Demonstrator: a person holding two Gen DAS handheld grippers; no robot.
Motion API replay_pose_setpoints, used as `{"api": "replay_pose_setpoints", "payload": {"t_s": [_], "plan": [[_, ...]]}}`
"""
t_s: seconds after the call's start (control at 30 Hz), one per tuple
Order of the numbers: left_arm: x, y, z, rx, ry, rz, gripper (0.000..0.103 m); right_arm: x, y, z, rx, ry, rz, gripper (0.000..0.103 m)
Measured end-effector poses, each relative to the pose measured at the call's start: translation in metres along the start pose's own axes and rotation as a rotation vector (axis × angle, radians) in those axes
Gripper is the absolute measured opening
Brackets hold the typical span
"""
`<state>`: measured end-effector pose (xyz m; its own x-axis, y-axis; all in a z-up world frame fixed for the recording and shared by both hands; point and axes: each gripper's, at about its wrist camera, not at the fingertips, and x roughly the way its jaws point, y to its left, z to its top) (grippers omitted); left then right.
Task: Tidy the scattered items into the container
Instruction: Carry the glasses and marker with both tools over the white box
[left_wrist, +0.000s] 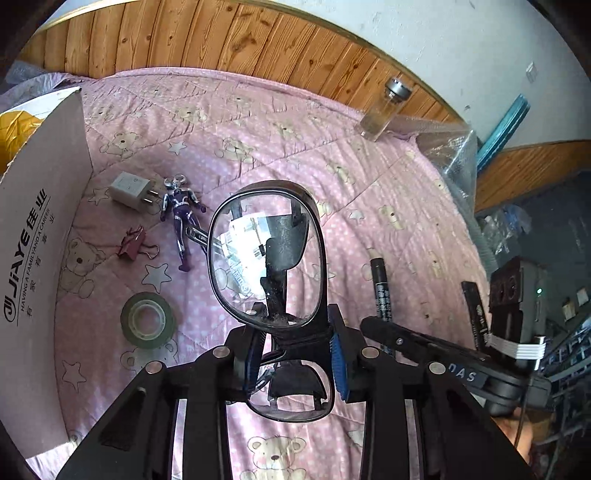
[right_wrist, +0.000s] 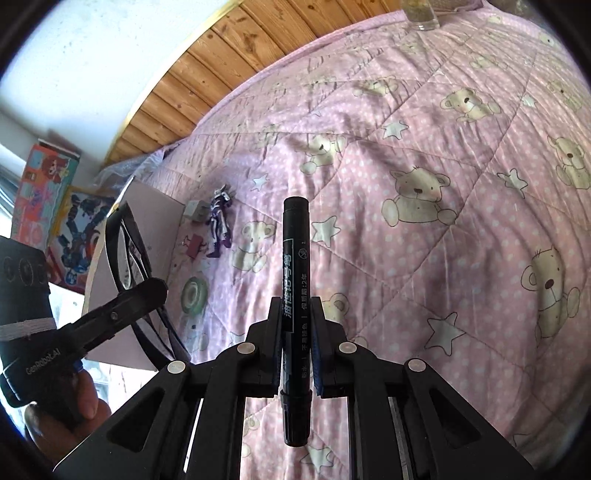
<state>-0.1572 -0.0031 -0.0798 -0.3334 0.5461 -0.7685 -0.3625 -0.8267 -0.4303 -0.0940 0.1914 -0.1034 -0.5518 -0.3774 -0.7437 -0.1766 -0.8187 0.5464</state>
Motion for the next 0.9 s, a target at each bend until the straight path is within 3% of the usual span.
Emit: {"api": "replay_pose_setpoints", "payload": {"t_s": [0.17,0.6,0.9], "plan": [[-0.019,0.002,-0.008,-0.01,-0.033,-0.038,0.033,-0.011,0.027,-0.013,-0.042,-0.01,-0.005,0.013],[-0.105,0.062,-0.06,-0.087,-0.122,-0.061,0.033,-0.016,0.115,-0.07,-0.188,0.025,-0.02,0.013],[-0.157,0.09,-0.073,-0.119,-0.209,-0.096,0.033,-0.016,0.177,-0.086,-0.292,0.029,-0.014,0.013]]}}
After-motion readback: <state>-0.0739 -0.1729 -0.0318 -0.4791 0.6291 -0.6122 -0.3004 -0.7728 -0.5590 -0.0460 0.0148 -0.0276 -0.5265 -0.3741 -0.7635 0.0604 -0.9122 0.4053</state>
